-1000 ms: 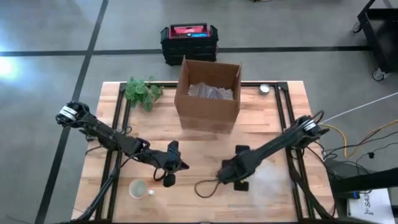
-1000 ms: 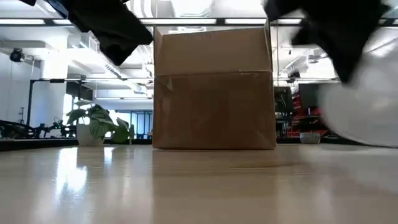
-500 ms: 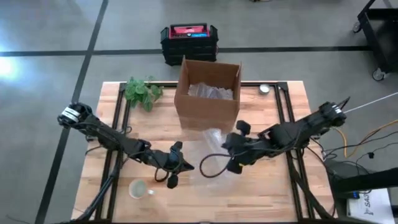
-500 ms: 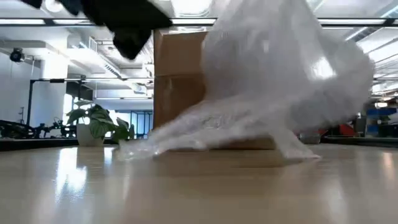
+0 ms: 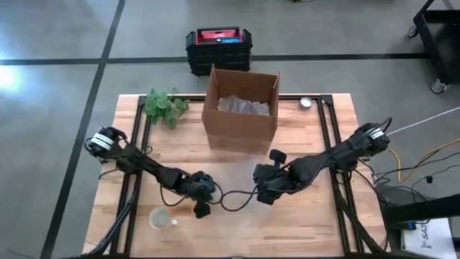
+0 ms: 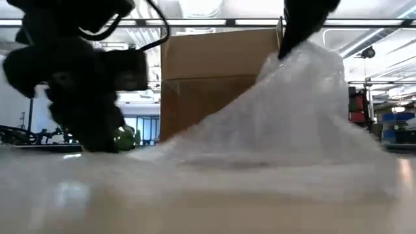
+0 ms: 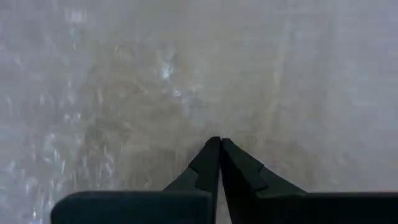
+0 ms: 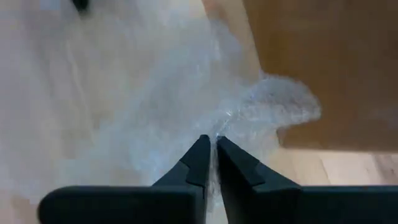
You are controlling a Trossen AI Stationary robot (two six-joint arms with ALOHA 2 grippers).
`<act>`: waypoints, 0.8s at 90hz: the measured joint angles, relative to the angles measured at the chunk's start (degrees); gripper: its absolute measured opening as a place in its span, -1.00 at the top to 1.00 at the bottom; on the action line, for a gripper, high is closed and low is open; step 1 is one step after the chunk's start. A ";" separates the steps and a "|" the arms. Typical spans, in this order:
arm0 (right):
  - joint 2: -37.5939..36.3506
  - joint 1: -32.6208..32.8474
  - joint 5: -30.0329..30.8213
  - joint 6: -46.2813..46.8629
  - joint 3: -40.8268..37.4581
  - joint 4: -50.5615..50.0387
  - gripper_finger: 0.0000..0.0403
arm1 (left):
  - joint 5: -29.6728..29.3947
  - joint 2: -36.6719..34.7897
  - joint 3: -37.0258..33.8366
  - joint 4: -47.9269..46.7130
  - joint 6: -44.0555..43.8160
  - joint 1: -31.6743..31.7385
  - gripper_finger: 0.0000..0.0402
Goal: Wrap mug
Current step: Wrap the yellow cup in bubble wrap
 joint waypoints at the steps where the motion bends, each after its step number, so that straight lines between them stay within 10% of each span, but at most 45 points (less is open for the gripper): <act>1: 0.07 -0.10 -0.34 -0.07 0.00 -0.10 0.87 | 0.31 -0.43 -0.05 -0.85 0.00 0.00 1.00; 47: -0.17 -1.38 -5.61 -10.61 0.04 -3.12 0.15 | -5.90 -22.00 -0.52 -32.70 -1.56 0.24 1.00; 72: -1.37 -1.47 -5.68 -13.74 3.05 3.75 0.01 | -11.00 -23.51 -0.43 -6.45 8.51 0.57 1.00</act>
